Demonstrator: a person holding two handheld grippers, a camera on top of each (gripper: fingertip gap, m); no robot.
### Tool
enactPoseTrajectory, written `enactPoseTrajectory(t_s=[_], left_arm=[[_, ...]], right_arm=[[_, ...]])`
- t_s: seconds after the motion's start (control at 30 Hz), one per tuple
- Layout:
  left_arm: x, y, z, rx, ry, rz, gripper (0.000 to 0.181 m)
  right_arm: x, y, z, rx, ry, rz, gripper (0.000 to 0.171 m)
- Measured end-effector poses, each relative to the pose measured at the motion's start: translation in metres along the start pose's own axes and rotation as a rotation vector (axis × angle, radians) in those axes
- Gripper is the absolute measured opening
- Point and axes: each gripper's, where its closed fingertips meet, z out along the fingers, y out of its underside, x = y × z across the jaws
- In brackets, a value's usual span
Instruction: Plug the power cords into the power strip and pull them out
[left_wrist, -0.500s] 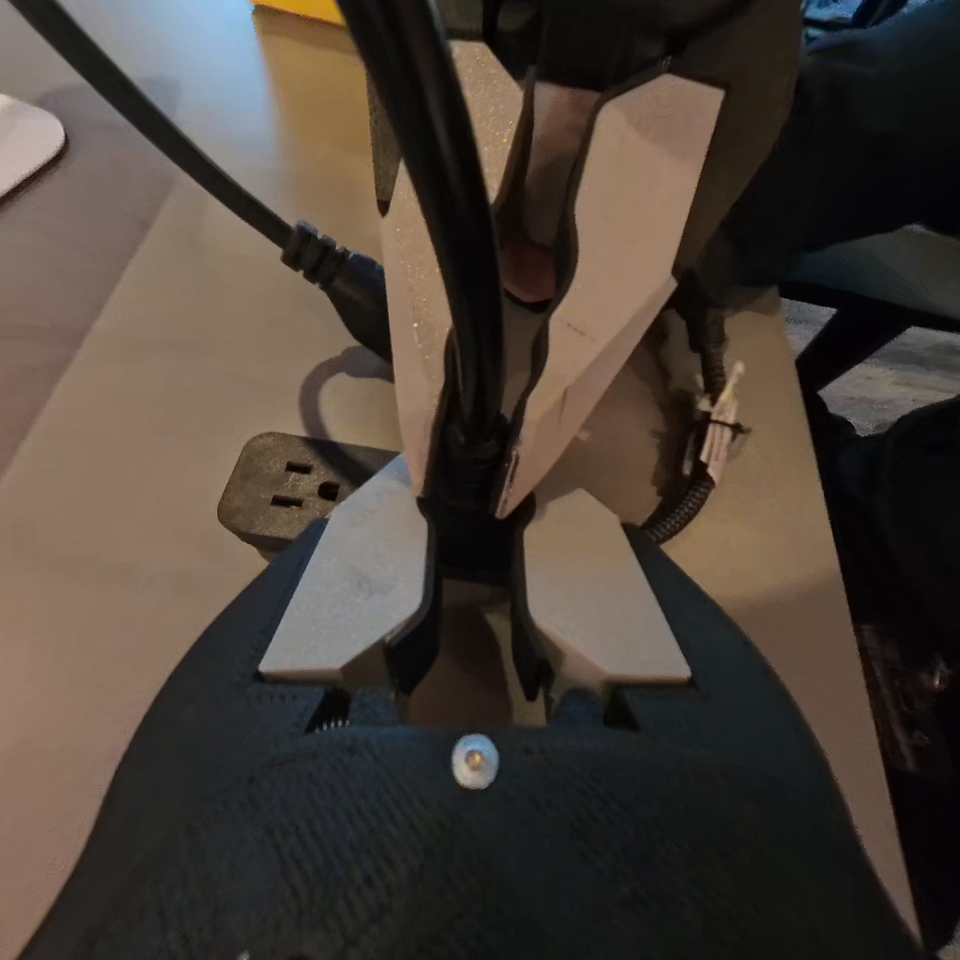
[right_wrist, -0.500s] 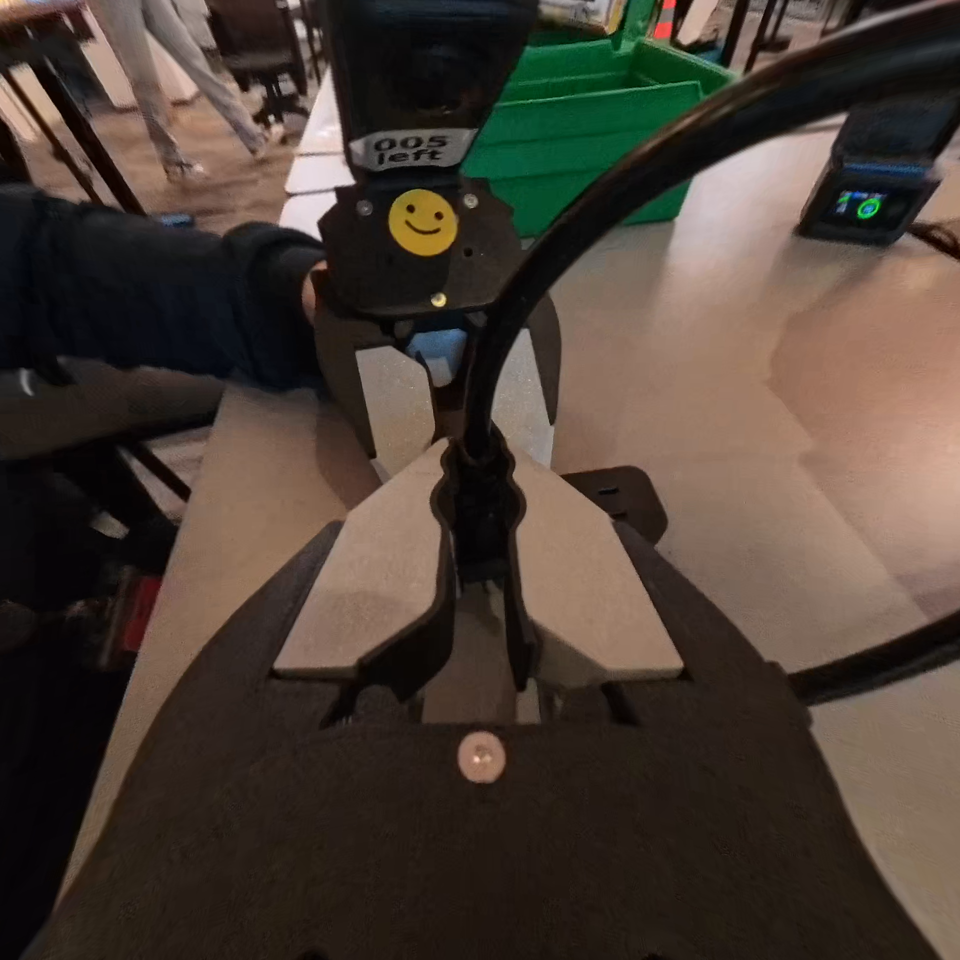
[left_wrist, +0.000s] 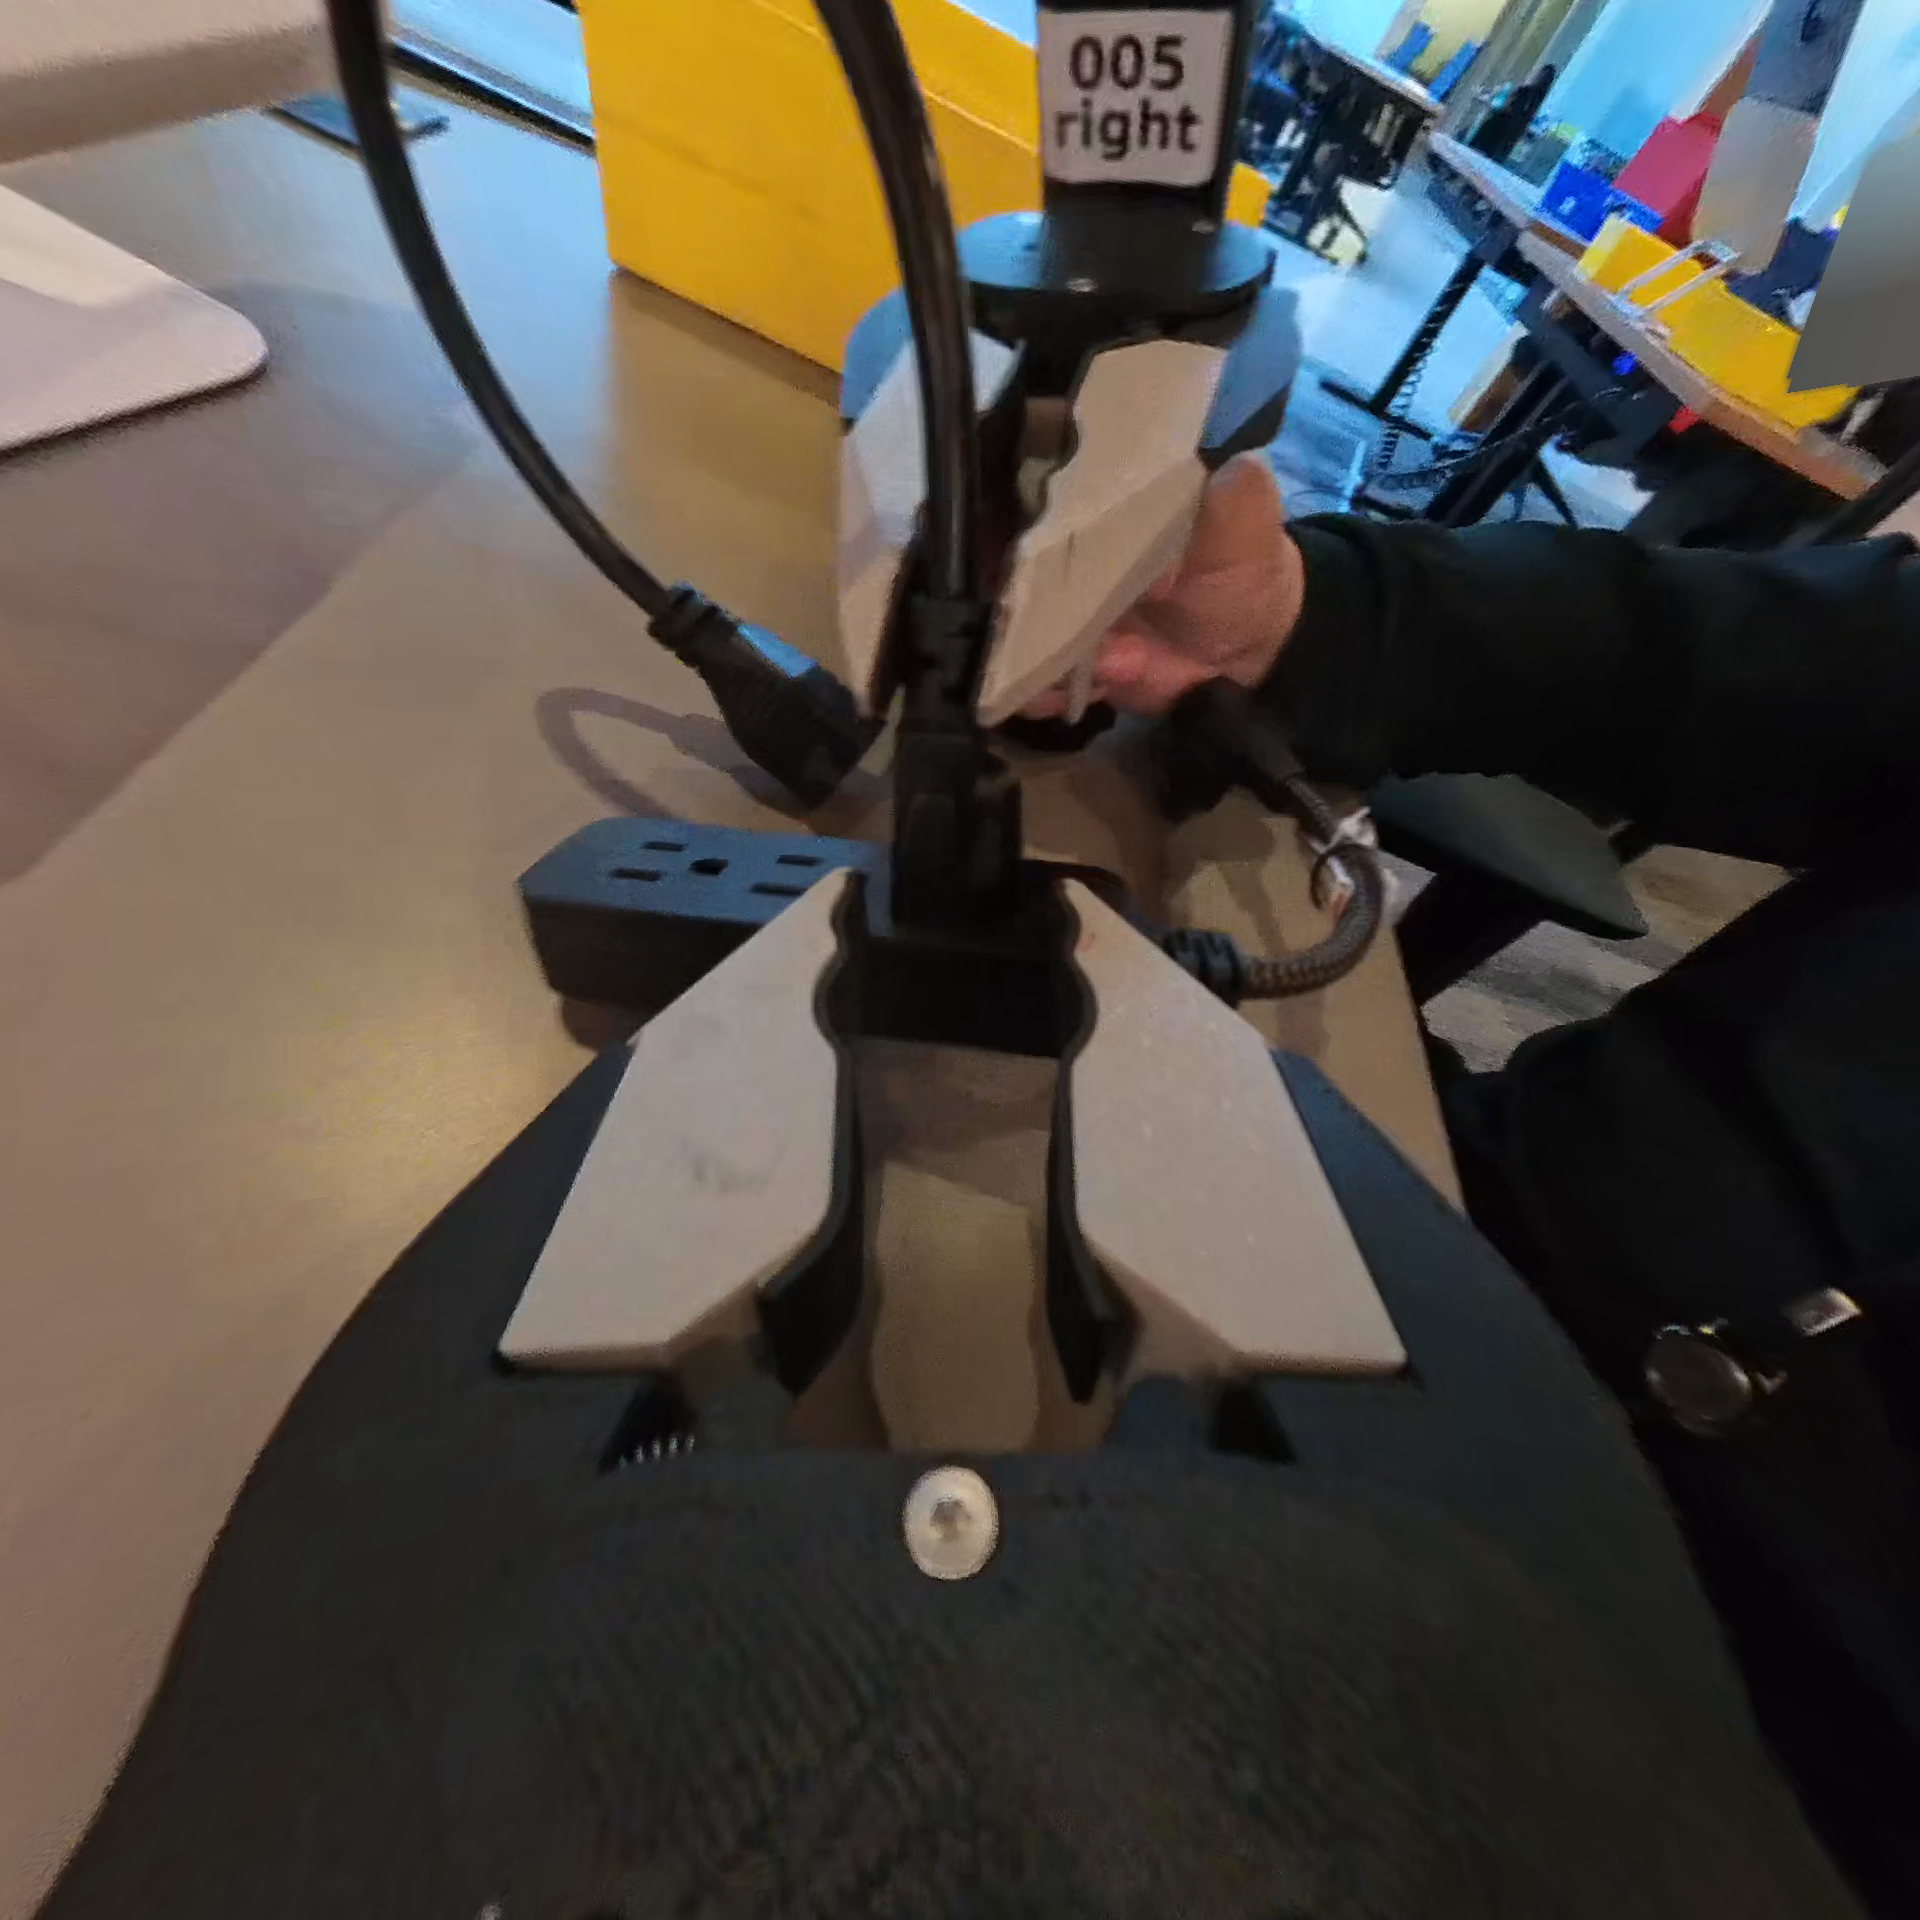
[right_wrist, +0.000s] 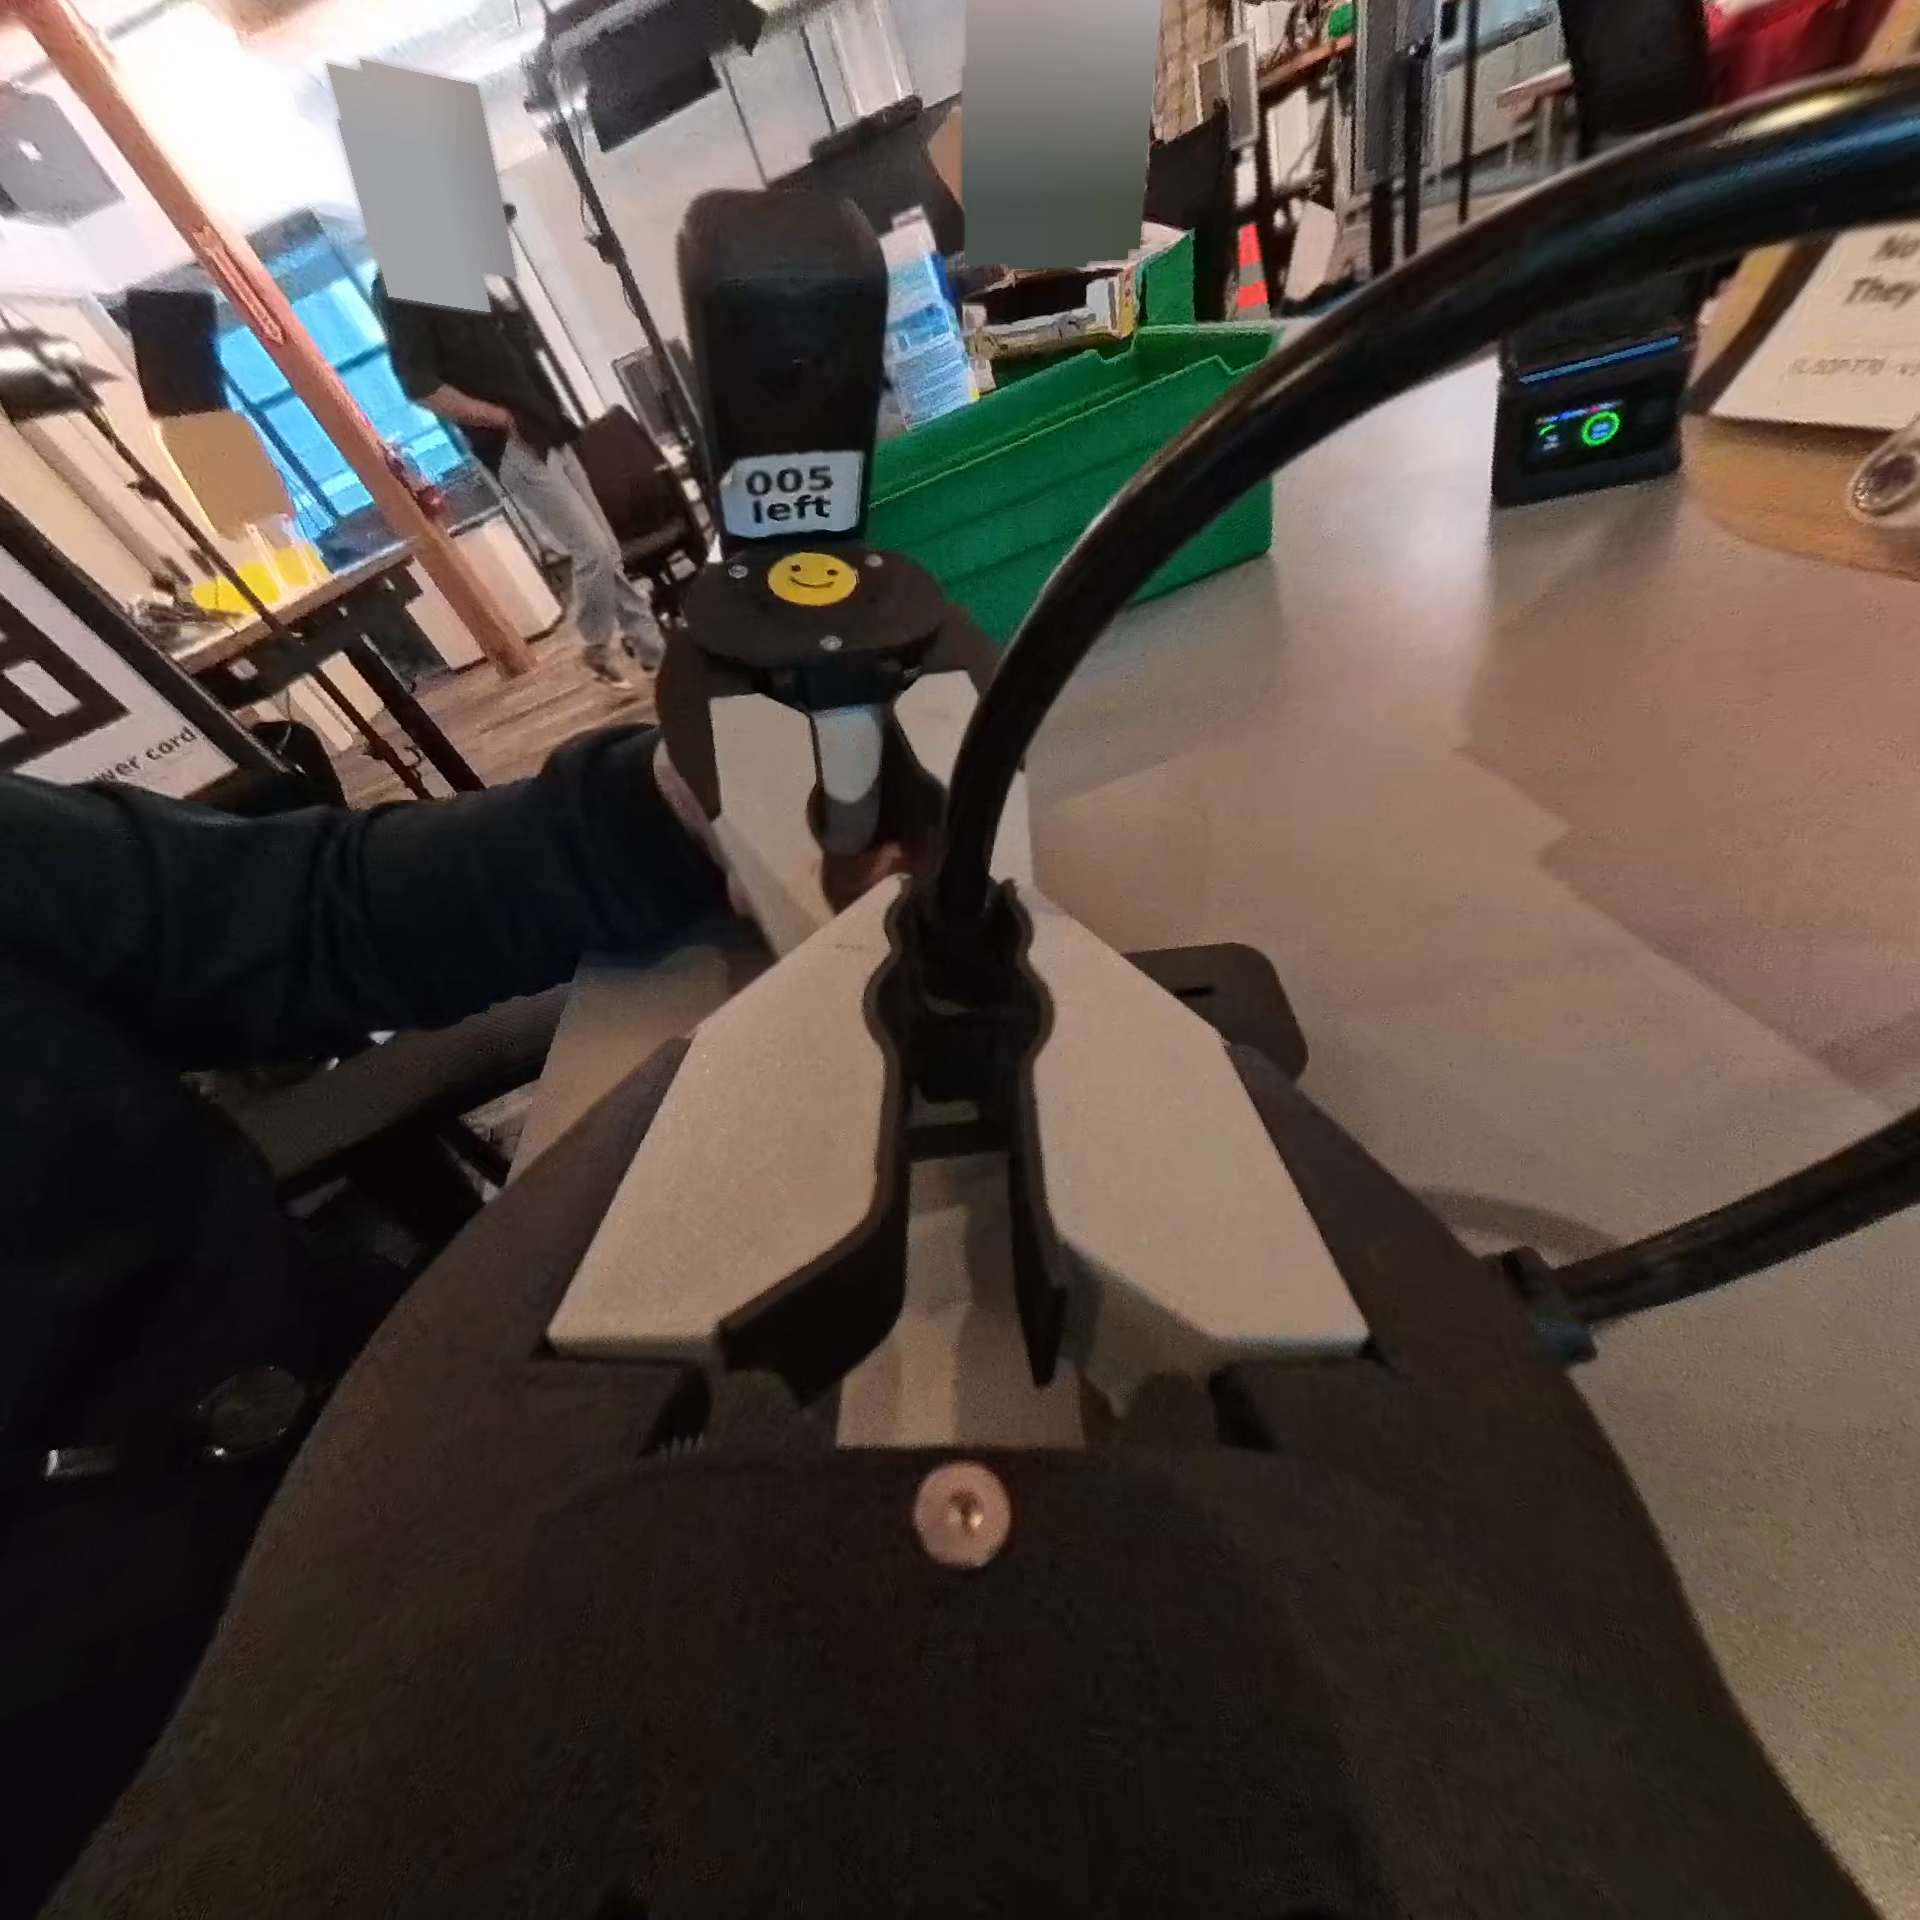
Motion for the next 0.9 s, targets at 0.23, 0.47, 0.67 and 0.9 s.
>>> enactPoseTrajectory(t_s=[0.23,0.47,0.67,0.9], left_arm=[[0.002,0.01,0.004,-0.063,-0.002,0.07,0.051],[-0.005,0.019,0.017,-0.155,-0.122,0.219,0.025],[-0.012,0.024,0.017,-0.178,-0.163,0.224,0.026],[-0.006,0.023,0.017,-0.164,-0.137,0.283,0.026]], right_arm=[[-0.008,0.006,0.012,-0.045,-0.021,-0.049,0.012],[-0.009,0.018,0.017,-0.12,-0.001,-0.082,0.012],[-0.003,0.016,0.017,-0.11,0.005,-0.01,0.01],[-0.016,0.019,0.02,-0.141,0.023,-0.209,0.011]])
